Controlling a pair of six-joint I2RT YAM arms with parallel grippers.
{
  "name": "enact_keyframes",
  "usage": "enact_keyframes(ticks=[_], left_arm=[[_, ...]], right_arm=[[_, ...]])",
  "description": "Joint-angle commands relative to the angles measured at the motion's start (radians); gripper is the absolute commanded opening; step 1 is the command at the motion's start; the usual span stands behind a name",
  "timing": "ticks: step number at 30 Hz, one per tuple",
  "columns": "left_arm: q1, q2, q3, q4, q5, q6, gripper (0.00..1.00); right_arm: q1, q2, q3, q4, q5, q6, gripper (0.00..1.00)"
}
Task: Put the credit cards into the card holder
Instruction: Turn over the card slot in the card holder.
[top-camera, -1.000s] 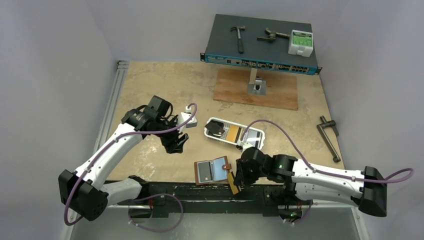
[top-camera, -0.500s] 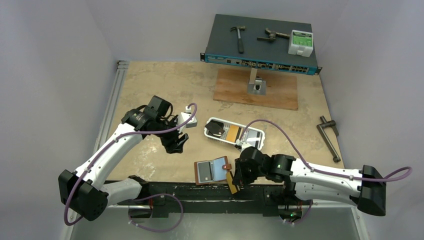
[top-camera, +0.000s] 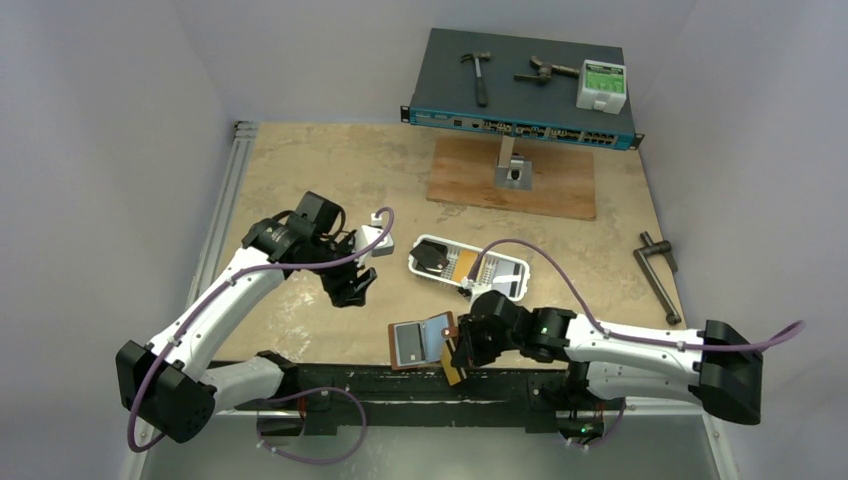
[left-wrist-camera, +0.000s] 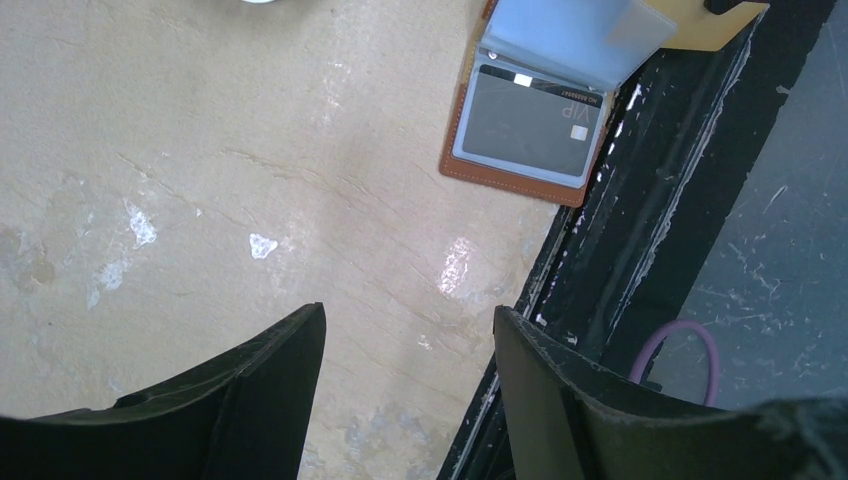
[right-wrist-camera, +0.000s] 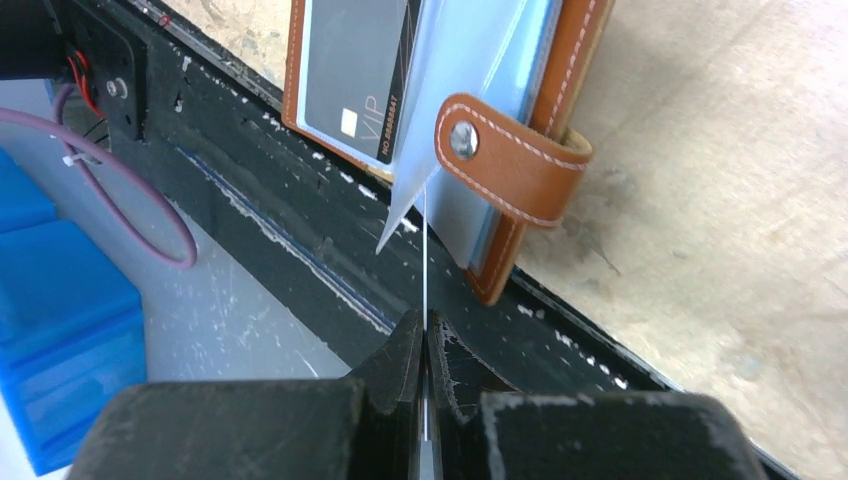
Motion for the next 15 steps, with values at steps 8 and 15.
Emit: enact_keyframes(ticks=[8, 15], left_arm=[[-0.005, 0.006, -0.025, 0.03, 0.031, 0.033, 0.64], [-0.005, 0.012, -0.021, 0.022, 0.032, 0.041, 0.64]], right_arm=[[-0.002, 0.173, 0.081, 0.213, -0.045, -0.076, 0.0], [-0.003, 0.236, 0.123, 0.229, -0.045, -0.104, 0.0]])
